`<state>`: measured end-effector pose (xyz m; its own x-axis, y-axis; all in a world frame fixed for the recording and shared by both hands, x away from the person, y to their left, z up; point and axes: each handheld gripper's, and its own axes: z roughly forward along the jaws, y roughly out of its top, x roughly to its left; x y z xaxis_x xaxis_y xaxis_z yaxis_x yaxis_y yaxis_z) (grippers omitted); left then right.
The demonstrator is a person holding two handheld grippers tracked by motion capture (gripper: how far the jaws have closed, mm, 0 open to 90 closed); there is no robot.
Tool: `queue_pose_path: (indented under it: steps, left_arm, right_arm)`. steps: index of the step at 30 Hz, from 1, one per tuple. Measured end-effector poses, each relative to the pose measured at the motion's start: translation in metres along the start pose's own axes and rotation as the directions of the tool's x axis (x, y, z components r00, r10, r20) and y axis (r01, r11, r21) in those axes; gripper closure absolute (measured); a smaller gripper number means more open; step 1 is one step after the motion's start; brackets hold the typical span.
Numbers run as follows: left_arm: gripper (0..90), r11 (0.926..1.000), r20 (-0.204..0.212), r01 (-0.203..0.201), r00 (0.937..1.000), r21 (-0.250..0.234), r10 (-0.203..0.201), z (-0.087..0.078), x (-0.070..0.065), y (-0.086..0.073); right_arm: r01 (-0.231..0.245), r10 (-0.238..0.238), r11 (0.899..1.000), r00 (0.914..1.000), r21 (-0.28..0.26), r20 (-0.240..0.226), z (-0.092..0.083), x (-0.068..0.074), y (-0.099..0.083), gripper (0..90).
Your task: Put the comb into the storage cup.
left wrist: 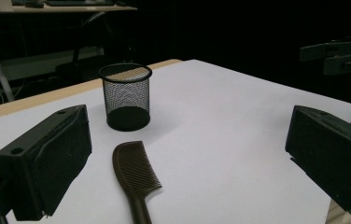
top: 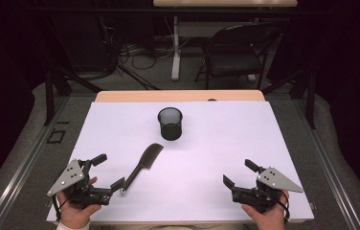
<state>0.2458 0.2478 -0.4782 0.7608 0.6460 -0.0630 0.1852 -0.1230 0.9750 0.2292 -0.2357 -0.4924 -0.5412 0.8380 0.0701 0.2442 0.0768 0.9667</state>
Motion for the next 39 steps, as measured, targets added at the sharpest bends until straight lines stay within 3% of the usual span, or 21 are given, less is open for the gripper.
queue_pose_path:
  steps: [10,13,14,23,33,39]
  left_arm:
    - [0.5,0.9983,0.007,0.023,0.9997,0.053,-0.024,0.005,-0.001,-0.001]
    - [0.5,0.9972,0.012,0.031,0.9994,0.068,-0.032,0.006,-0.001,-0.002]
    - [0.5,0.9963,0.009,0.034,0.9993,0.079,-0.035,0.007,-0.001,-0.002]
    - [0.5,0.9907,0.016,0.049,0.9986,0.127,-0.051,0.010,-0.004,0.000]
    - [0.5,0.9794,0.012,0.066,0.9975,0.191,-0.070,0.015,-0.004,0.003]
    - [0.5,0.9689,-0.010,0.083,0.9965,0.233,-0.083,0.019,-0.002,0.007]
  right_arm:
    - [-0.003,0.003,1.000,0.9999,0.015,0.013,0.003,-0.003,-0.001,8.7]
    - [0.007,-0.008,1.000,0.9998,0.026,0.019,0.005,-0.003,-0.003,8.8]
    - [0.030,-0.031,0.999,0.9989,0.033,0.034,0.005,-0.004,-0.004,9.9]
    - [0.010,-0.012,0.999,0.9992,0.039,0.037,0.005,-0.005,-0.006,10.1]
    - [0.023,-0.024,0.998,0.9992,0.052,0.030,0.008,-0.003,-0.008,11.9]
    - [0.016,-0.018,0.998,0.9995,0.058,0.026,0.009,-0.003,-0.008,12.7]
